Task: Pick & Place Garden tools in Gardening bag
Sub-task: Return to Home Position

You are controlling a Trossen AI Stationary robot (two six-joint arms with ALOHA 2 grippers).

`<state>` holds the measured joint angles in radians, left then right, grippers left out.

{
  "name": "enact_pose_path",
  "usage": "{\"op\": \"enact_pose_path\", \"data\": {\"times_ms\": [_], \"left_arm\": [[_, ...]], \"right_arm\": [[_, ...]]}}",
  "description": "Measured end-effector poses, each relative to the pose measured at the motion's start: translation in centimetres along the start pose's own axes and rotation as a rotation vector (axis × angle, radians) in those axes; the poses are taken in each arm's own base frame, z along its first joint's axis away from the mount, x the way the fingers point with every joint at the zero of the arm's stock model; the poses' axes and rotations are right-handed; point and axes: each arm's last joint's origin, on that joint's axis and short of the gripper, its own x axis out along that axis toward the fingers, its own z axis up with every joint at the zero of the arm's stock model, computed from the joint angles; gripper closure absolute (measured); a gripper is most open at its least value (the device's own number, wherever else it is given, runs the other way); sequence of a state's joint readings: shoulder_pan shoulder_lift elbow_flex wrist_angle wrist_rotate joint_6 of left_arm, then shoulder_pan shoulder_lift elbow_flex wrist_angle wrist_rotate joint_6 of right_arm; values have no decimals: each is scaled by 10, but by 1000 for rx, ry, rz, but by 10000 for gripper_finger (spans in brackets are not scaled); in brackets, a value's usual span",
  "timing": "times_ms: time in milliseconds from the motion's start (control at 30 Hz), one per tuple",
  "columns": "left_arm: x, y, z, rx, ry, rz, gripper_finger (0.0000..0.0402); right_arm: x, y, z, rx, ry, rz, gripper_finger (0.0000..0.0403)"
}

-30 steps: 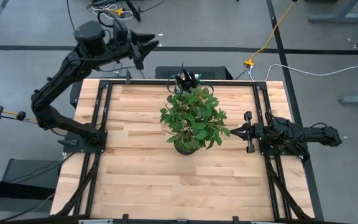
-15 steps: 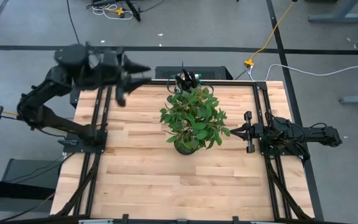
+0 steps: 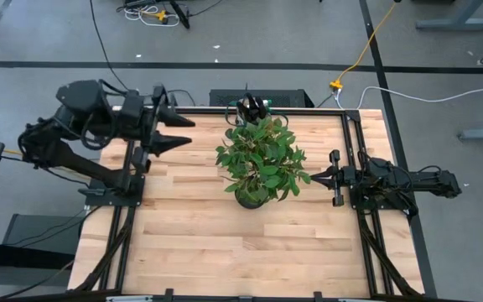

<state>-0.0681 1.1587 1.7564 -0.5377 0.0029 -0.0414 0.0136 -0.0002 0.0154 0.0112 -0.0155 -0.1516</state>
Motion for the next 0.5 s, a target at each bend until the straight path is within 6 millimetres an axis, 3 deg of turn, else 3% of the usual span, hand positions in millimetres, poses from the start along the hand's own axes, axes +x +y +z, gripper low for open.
{"op": "enact_pose_path", "data": {"times_ms": [200, 500], "left_arm": [[1, -4, -35, -22, -114, -34, 225], [-11, 4, -111, -45, -169, -7, 225]], "right_arm": [[0, 0, 0, 0, 0, 0, 378], [0, 0, 0, 0, 0, 0, 378]]}}
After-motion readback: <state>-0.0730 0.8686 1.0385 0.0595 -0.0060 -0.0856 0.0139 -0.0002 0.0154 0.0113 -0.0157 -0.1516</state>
